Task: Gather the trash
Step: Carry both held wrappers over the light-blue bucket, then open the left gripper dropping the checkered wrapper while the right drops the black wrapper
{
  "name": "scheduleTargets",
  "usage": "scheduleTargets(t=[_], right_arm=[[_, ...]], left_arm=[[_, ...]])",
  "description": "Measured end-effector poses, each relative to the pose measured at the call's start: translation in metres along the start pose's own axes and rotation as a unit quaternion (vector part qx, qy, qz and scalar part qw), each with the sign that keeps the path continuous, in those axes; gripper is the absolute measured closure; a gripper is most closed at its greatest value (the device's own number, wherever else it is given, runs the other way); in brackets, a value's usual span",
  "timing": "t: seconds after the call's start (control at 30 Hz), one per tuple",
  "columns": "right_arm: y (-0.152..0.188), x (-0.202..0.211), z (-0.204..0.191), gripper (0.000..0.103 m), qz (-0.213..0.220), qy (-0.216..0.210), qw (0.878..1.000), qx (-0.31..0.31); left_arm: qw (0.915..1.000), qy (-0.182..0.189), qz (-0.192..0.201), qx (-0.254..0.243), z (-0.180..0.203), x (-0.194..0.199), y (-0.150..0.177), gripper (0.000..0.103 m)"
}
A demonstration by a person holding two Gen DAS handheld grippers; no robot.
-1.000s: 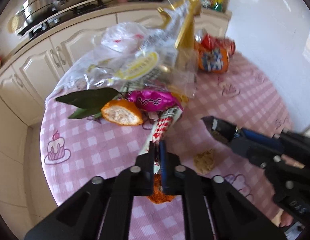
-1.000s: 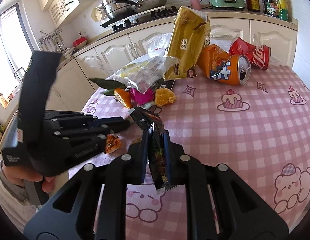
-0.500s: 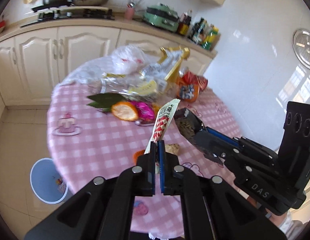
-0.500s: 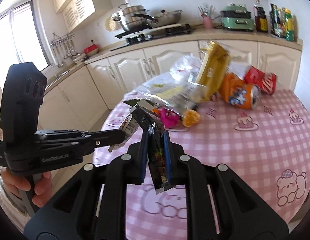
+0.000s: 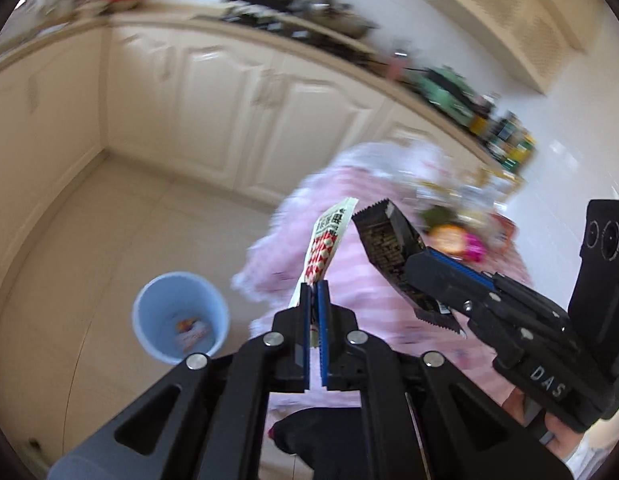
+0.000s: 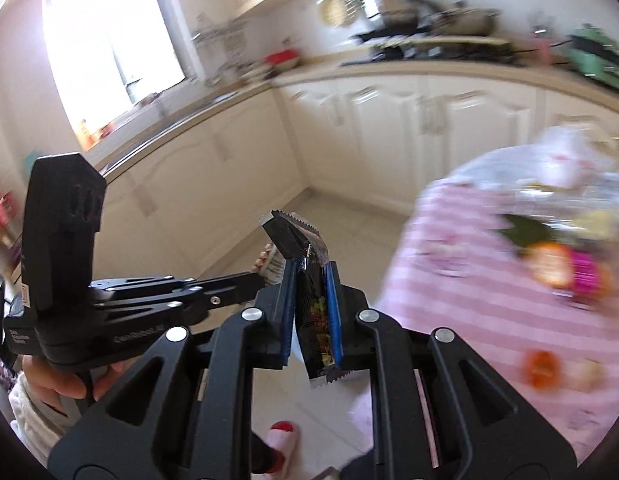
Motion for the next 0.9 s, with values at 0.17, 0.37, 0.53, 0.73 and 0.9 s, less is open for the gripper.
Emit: scheduleTargets(t=[0.17,0.37,0.53,0.73,0.9], right_arm=[[0.005,-0.089,-0.028,0.088,-0.051,-0.018,0.998,0.011],[0.008,-0.171,-0.017,0.088,-0.096,-0.003,0.995,-0.005],[0.01,-0.203,0.001,0.088,-0.105,0.025,0.994,-0.012],[0.016,-0.221,0.022,0.088,-0.111,0.038,0.992,-0.038],[0.022,-0.232,0.031,0.088,-0.122,0.04,0.99,-0.052]], left_arm=[[0.9974,-0.045,-0.023,0.052,-0.073,-0.02,0.001,0.1],[0.99,-0.059,-0.065,0.11,-0.14,-0.075,-0.002,0.1],[0.9859,-0.051,-0.09,0.131,-0.161,-0.131,-0.019,0.1],[0.9833,-0.053,-0.091,0.149,-0.163,-0.164,-0.033,0.071],[0.9789,-0.075,-0.076,0.174,-0.177,-0.166,-0.029,0.044]])
Point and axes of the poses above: each gripper's, at about its wrist camera, not at the fingertips, and x roughly against the way its jaws point, z to its right, y to its underside, the point moved 2 cm from there along -x, roughly the way its jaws point, and after that the axes turned 1 degree about z, right-handed, at the moved point
